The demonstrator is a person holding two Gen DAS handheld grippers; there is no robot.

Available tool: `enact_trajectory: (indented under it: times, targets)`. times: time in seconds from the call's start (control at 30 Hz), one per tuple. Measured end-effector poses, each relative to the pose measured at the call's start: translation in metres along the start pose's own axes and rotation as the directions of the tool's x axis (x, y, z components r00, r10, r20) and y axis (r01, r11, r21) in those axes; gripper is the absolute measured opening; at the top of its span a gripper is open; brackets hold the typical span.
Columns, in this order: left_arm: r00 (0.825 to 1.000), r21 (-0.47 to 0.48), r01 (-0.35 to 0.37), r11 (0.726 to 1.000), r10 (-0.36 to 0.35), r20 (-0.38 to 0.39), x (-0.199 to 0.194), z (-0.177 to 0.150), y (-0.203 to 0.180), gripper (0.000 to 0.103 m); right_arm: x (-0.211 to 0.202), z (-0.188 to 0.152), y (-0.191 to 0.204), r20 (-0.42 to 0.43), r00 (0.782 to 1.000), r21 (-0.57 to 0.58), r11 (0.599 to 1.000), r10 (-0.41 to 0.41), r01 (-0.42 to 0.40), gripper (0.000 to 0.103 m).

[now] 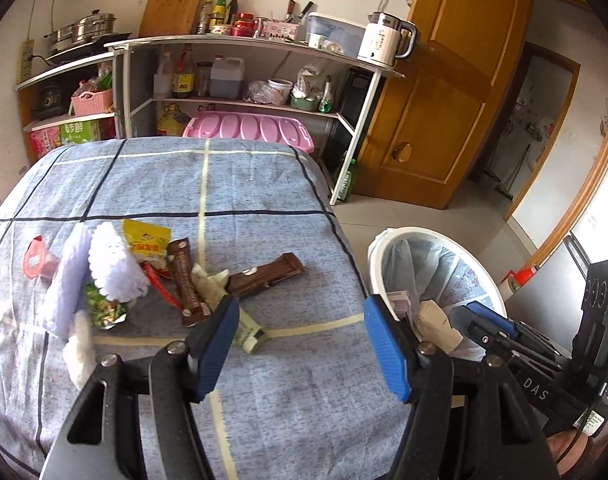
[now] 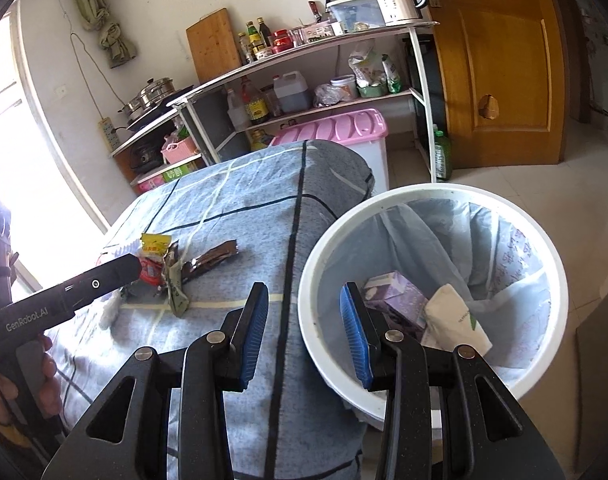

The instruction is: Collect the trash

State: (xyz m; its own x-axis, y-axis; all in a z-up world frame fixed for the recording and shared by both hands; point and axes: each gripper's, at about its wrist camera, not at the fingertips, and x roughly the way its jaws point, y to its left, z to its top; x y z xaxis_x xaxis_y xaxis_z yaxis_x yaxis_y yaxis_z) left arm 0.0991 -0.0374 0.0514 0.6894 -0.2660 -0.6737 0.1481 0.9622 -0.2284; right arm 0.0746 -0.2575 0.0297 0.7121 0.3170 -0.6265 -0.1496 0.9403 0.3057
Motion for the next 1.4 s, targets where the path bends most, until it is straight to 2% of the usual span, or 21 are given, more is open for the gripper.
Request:
enact_trajectory:
  times: [0.33, 0.57, 0.73, 1.2, 1.4]
  targets:
    - [0.993, -0.084, -0.116, 0.990, 0.117, 0.017, -0.021, -0.011, 0.068, 0.069, 0.023, 0.003, 0.049, -0.019, 0.996, -0.076, 0.994, 0.082, -0.083, 0.039]
    - [0.991, -0.176, -0.124, 0.977, 0.129, 0.019, -0.031, -0.018, 0.118, 0.071, 0.045, 0.003, 0.084, -0.046, 0.991, -0.129, 0.983, 0.129, -0.134, 0.044]
    - [0.985, -0.221, -0.164, 0.961, 0.170, 0.009, -0.033, -0.022, 0.147, 0.072, 0.063, 0.005, 0.111, -0.076, 0.983, -0.159, 0.971, 0.168, -0.178, 0.044]
    - [0.975, -0.261, -0.222, 0.939, 0.222, -0.031, -0.027, -0.027, 0.192, 0.072, 0.105, 0.025, 0.179, -0.136, 0.942, -0.206, 0.921, 0.308, -0.331, 0.046]
    - [0.976, -0.279, -0.217, 0.935, 0.209, -0.056, -0.018, -0.029, 0.202, 0.072, 0.133, 0.028, 0.201, -0.202, 0.929, -0.234, 0.906, 0.311, -0.354, 0.046]
